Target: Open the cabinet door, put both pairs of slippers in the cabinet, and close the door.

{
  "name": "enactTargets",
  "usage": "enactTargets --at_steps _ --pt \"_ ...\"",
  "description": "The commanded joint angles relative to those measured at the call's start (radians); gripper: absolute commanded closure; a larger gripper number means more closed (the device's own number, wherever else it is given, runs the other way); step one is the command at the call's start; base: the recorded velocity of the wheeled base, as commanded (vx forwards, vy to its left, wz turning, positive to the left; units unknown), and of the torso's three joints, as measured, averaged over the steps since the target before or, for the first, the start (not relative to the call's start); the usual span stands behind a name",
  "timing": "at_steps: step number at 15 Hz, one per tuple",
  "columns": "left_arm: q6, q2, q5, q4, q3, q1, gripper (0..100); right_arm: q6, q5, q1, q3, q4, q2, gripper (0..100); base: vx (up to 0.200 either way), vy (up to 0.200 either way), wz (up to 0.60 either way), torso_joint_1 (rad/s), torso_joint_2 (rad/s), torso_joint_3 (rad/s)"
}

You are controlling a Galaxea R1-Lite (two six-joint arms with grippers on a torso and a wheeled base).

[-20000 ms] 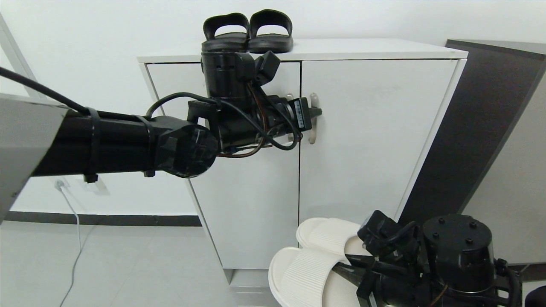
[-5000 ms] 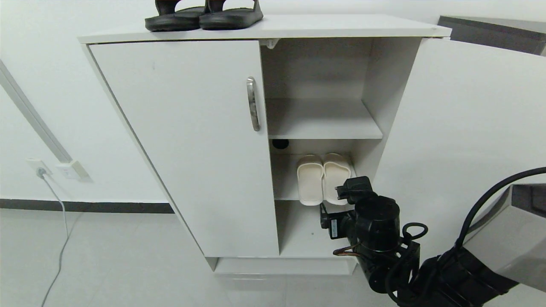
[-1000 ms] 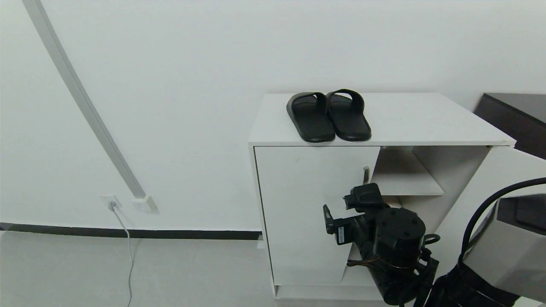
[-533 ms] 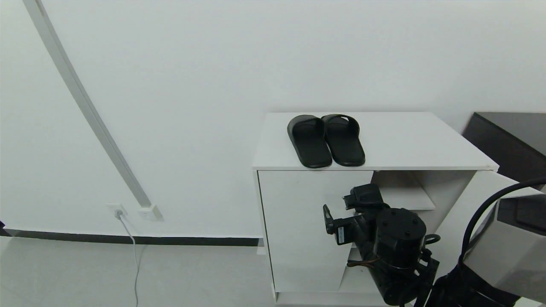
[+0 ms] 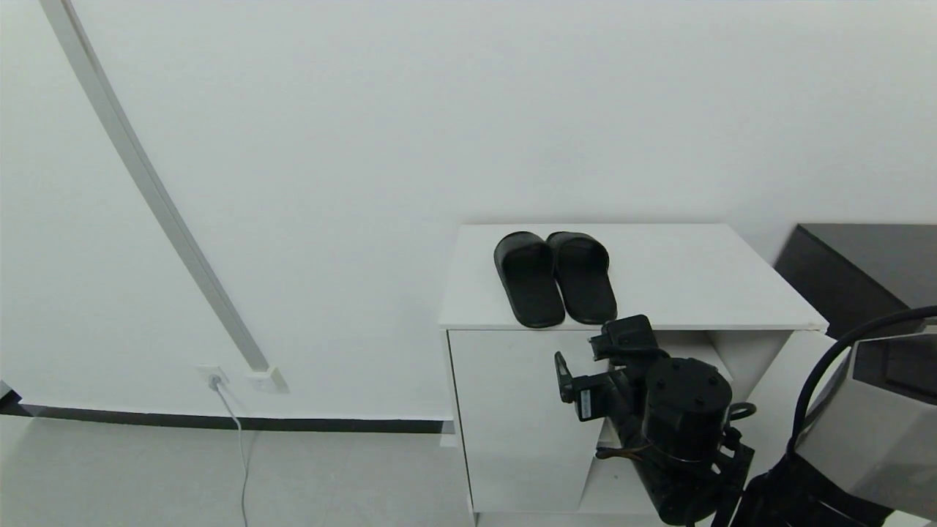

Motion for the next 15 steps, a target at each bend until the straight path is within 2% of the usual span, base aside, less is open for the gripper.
enactTargets --at_steps 1,15 --pt "0.001 0.001 0.0 0.0 0.0 0.0 100 0.0 0.0 0.001 0.0 0.0 -0.003 0 0.0 0.0 0.0 0.183 -0.4 -0.237" --pt "-0.001 0.001 0.0 0.0 0.0 0.0 100 0.001 0.008 -0.002 0.009 -0.014 0.016 0 0.0 0.0 0.0 0.169 -0.36 -0.194"
